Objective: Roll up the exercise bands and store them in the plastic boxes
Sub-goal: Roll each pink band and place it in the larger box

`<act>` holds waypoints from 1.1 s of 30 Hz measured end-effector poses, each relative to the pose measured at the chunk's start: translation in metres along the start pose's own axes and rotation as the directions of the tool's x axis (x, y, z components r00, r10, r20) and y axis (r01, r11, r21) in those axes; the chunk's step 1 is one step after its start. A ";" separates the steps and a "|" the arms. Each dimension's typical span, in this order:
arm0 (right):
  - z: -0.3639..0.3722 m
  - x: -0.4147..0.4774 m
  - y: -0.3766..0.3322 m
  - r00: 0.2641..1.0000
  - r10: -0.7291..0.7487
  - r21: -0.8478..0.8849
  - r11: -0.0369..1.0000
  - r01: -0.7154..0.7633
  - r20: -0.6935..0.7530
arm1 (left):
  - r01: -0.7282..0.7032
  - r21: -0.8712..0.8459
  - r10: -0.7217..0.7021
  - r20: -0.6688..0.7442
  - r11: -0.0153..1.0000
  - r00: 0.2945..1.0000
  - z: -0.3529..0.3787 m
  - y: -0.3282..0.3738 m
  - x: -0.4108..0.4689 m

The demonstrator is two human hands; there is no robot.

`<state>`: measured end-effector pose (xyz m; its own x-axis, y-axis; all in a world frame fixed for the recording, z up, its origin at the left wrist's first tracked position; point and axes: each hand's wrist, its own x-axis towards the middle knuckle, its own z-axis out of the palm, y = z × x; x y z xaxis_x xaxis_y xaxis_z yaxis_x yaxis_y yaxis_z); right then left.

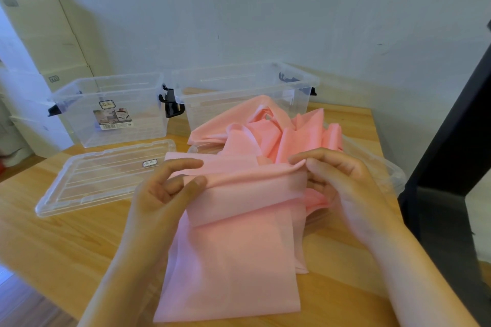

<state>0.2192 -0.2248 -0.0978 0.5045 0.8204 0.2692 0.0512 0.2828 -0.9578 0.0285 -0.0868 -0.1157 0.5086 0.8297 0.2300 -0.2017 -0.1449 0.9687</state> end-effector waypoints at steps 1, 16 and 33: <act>0.000 0.000 0.000 1.000 0.000 0.009 1.000 0.000 -0.003 | 0.009 -0.008 -0.009 -0.012 1.000 1.000 0.001 0.000 0.000; 0.001 0.002 0.004 0.998 -0.015 -0.117 0.993 0.007 -0.062 | -0.007 0.047 0.006 0.028 0.999 1.000 0.002 0.000 0.002; 0.003 0.000 0.001 0.996 0.080 -0.084 0.993 -0.083 -0.039 | -0.032 -0.035 0.035 0.094 0.999 0.995 -0.004 0.000 0.004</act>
<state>0.2170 -0.2230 -0.0989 0.5401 0.8205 0.1872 0.0809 0.1708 -0.9820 0.0269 -0.0813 -0.1156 0.5776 0.7698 0.2716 -0.2469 -0.1525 0.9570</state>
